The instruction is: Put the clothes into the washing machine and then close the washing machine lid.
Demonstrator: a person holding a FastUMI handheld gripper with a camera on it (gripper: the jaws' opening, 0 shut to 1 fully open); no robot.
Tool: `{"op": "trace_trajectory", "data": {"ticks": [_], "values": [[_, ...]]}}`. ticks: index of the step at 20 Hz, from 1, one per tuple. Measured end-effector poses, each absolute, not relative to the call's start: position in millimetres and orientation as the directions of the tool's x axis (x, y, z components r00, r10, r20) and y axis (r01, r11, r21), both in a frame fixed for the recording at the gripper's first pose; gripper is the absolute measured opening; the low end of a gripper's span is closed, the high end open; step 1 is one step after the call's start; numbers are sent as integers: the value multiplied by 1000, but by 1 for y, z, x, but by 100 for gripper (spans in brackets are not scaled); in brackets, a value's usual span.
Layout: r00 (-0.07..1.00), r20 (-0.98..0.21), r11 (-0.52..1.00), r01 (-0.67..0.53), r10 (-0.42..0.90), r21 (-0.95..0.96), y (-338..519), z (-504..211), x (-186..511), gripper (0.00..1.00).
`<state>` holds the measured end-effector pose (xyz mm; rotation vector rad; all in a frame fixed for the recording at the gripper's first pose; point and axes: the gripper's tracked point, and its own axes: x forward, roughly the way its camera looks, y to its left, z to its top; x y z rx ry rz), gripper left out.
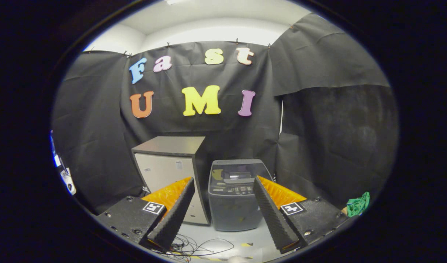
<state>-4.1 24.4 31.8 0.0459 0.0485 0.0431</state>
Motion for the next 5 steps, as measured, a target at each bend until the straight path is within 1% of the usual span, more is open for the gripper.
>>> {"op": "trace_trajectory", "data": {"ticks": [5], "values": [[999,-43,998,-31,33,55,18,36,-4,100]]}}
